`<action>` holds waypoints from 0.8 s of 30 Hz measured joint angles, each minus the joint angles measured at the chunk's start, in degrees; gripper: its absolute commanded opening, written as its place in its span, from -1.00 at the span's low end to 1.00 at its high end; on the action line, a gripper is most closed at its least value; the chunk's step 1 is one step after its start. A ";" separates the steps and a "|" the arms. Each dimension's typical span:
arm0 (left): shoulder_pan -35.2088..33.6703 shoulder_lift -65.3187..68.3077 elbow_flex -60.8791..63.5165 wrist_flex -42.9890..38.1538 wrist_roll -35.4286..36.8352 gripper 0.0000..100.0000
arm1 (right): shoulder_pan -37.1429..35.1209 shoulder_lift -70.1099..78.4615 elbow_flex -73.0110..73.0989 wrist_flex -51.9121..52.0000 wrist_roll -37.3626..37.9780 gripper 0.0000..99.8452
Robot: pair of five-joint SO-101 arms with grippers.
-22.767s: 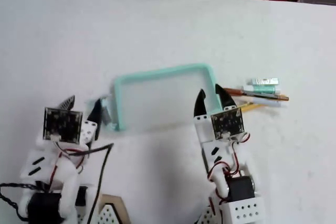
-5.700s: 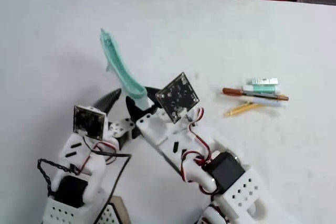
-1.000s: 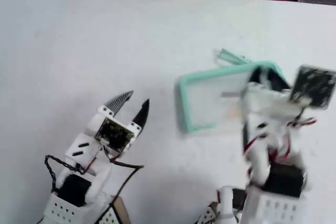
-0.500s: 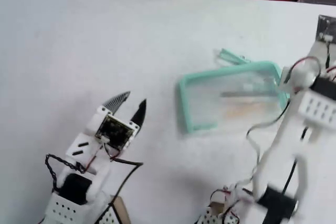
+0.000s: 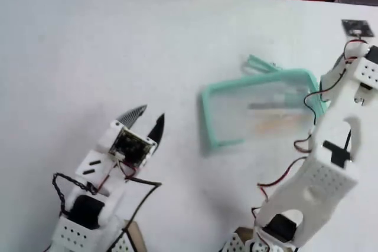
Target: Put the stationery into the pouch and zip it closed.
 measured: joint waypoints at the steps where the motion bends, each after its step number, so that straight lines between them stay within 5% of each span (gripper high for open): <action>1: -0.09 0.00 0.00 0.00 0.00 -0.68 | -0.44 1.76 -1.85 1.23 0.53 -0.62; 16: -0.09 0.00 0.00 0.00 0.00 -0.68 | -3.78 11.69 -8.00 5.63 5.71 -0.63; 21: -0.09 0.00 0.00 0.00 0.00 -0.68 | -3.78 14.68 -8.97 5.54 5.71 -0.92; 24: -0.09 0.00 0.00 0.00 0.00 -0.68 | -3.69 16.18 -9.76 5.80 5.89 -0.85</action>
